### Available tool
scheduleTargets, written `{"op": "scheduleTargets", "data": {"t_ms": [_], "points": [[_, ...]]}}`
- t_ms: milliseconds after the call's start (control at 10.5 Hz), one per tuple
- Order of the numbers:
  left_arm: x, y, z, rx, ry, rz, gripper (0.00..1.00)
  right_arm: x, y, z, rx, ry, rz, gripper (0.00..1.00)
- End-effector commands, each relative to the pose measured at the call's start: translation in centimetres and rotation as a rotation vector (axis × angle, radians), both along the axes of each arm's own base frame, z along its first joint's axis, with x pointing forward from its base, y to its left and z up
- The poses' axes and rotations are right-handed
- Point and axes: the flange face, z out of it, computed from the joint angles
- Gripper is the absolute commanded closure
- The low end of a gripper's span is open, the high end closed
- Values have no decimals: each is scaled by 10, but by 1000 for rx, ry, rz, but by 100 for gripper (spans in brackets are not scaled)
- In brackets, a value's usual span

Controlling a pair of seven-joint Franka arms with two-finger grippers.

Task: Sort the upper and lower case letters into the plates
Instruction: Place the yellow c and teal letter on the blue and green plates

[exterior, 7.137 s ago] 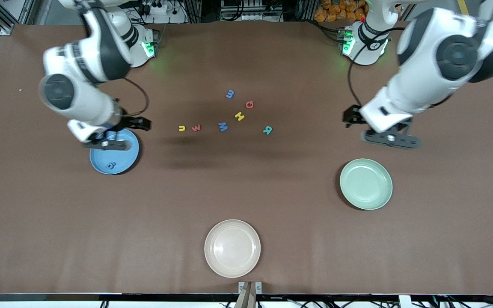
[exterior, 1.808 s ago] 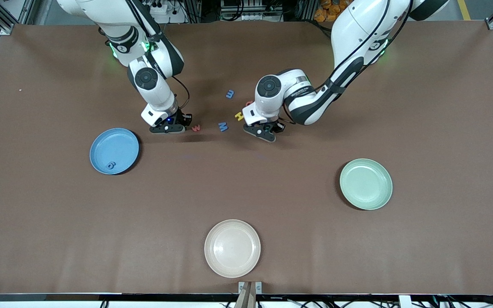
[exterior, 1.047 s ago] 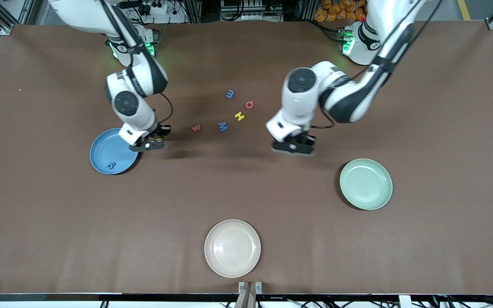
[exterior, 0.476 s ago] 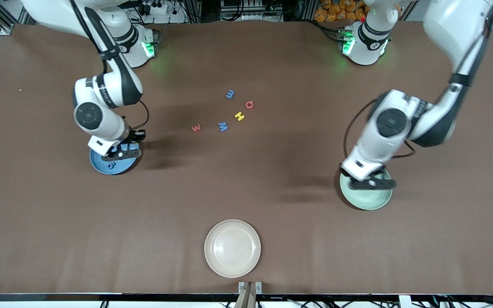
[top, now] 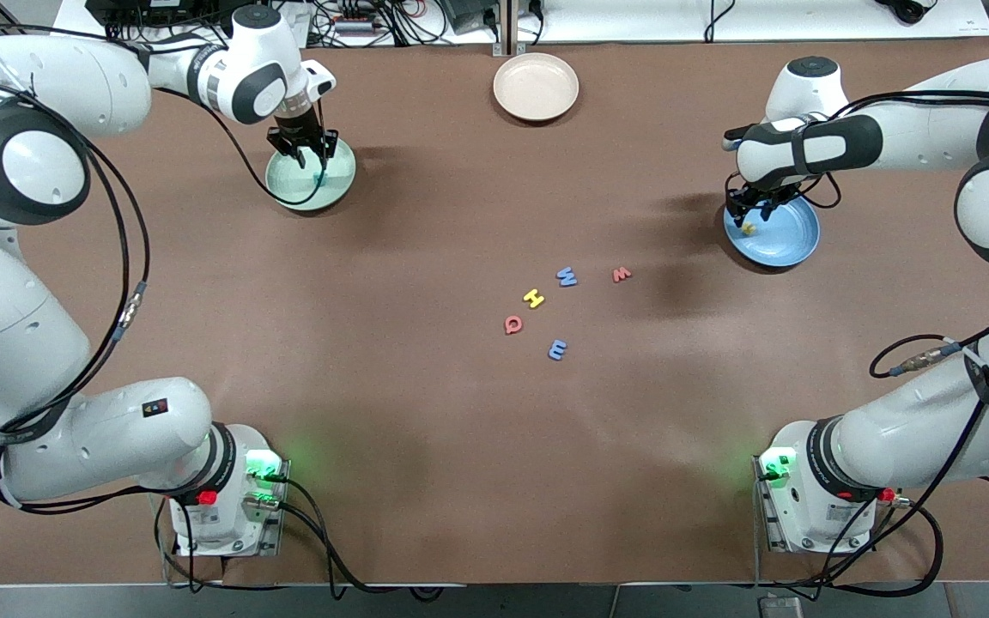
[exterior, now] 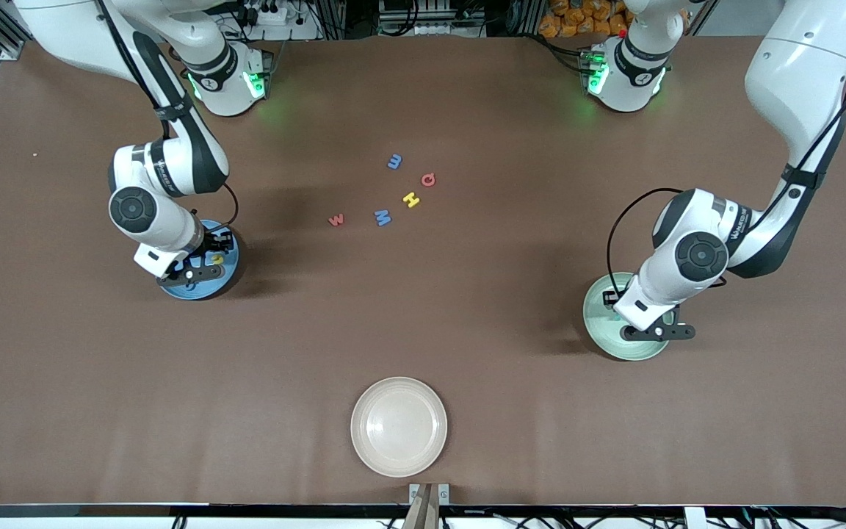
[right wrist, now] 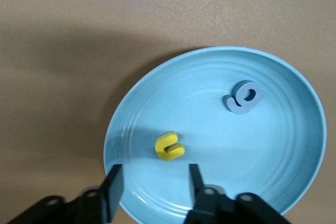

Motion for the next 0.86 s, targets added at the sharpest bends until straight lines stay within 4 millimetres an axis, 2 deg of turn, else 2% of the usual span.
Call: {"op": "scheduleTargets", "data": {"t_ms": [0, 95, 190, 285, 381, 476, 666, 761], "points": [[13, 21, 14, 30, 8, -78, 0, 0, 0, 5, -6, -10, 22, 0], [17, 25, 25, 47, 13, -70, 0, -1, 4, 10, -7, -13, 15, 0], [23, 19, 47, 67, 27, -65, 0, -6, 6, 21, -8, -24, -4, 0], [28, 3, 71, 97, 64, -73, 0, -17, 8, 33, -7, -36, -27, 0], [30, -16, 94, 114, 85, -74, 0, -24, 19, 38, -12, -31, -41, 0], [27, -34, 116, 62, 103, -37, 0, -32, 49, 40, -32, -35, -88, 0], [14, -56, 147, -66, 135, 81, 0, -49, 107, 40, -63, -62, -173, 0], [1, -81, 157, -69, 157, 80, 0, -62, 133, 39, -78, -66, -207, 0]]}}
